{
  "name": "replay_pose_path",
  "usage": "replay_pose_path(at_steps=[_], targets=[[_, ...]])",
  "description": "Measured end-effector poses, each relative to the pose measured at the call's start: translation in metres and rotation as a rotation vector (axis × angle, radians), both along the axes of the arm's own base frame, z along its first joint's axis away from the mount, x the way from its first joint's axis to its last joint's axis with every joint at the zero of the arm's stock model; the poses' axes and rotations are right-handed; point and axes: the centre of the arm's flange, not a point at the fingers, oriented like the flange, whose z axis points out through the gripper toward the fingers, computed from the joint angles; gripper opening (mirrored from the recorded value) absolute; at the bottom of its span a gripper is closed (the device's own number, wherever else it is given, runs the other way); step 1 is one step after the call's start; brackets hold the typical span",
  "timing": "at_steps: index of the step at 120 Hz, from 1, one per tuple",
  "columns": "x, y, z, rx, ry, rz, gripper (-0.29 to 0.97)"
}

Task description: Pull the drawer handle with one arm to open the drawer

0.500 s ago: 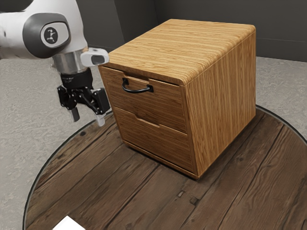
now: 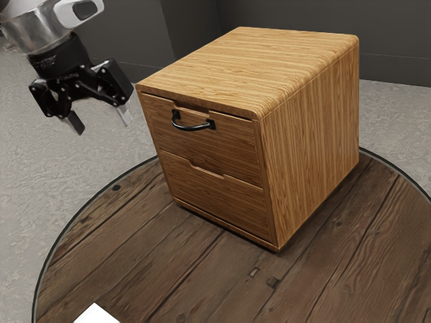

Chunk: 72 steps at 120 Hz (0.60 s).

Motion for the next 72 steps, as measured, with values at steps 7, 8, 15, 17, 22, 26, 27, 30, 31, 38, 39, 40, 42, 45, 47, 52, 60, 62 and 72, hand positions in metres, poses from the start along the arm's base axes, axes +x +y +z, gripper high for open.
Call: replay_pose_path(at_steps=[7,8,15,17,22,26,27,30,31,38,39,40,42,45,47,52,60,62,72], targets=[[0.007,0.000,-0.004,-0.013,0.002,0.088,0.68],[0.008,0.000,-0.005,-0.015,0.001,0.100,0.68],[0.015,-0.001,-0.009,-0.029,-0.004,0.177,0.68],[0.019,-0.002,-0.013,-0.032,-0.002,0.197,0.68],[0.024,-0.003,-0.018,-0.041,-0.007,0.246,0.68],[0.025,-0.005,-0.023,-0.050,-0.015,0.285,0.68],[0.024,-0.006,-0.024,-0.053,-0.019,0.293,0.68],[0.022,-0.007,-0.025,-0.061,-0.031,0.319,0.68],[0.021,-0.008,-0.026,-0.064,-0.036,0.327,0.68],[0.013,-0.007,-0.032,-0.087,-0.065,0.391,0.68],[0.012,-0.007,-0.033,-0.090,-0.069,0.400,0.68],[0.012,-0.007,-0.034,-0.093,-0.074,0.409,0.68],[0.012,-0.006,-0.036,-0.098,-0.083,0.427,0.68],[0.013,-0.005,-0.040,-0.106,-0.095,0.452,0.68],[0.014,-0.005,-0.041,-0.112,-0.105,0.468,0.68],[0.017,-0.005,-0.043,-0.126,-0.134,0.507,0.68],[0.028,-0.006,-0.046,-0.147,-0.173,0.564,0.68],[0.029,-0.007,-0.046,-0.153,-0.182,0.577,0.68],[0.036,-0.007,-0.052,-0.179,-0.209,0.643,0.68]])
